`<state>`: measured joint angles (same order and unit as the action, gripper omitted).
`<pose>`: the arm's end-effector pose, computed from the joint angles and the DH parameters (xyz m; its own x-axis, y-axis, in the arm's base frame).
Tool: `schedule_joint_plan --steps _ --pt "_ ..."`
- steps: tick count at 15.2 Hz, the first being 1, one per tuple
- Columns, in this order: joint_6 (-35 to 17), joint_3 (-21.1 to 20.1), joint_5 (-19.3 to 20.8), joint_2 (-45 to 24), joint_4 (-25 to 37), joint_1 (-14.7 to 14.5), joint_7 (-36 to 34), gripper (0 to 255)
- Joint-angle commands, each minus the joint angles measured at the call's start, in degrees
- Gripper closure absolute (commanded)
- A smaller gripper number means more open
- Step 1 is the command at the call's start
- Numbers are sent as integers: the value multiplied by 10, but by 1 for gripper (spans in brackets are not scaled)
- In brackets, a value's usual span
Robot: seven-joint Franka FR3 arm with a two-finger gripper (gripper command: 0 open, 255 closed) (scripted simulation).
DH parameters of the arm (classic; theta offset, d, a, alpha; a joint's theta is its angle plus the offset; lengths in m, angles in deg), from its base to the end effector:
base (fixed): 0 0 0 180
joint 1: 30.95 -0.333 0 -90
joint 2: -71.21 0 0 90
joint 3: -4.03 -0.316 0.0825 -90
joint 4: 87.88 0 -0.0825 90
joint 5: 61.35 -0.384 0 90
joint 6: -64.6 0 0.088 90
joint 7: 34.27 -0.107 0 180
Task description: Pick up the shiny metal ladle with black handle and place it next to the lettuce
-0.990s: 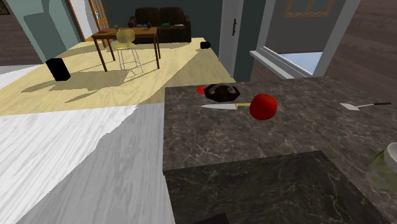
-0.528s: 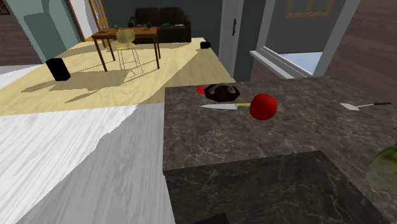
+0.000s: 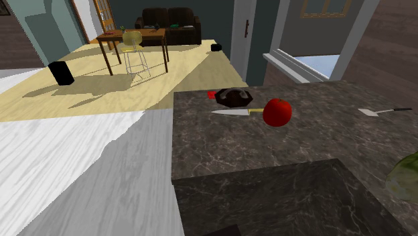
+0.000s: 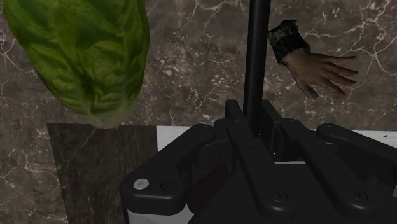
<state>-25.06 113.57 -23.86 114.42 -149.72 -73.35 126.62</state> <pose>-0.0915 -0.6912 0.5671 0.1676 0.9796 -0.1107 0.9828 -0.1572 0.0967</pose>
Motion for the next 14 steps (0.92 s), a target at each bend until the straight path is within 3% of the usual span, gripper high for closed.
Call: schedule_joint_plan --steps 1,14 --pt "-14 0 2 3 -16 9 0 255" --pt "-111 -3 13 14 -139 64 -22 255"
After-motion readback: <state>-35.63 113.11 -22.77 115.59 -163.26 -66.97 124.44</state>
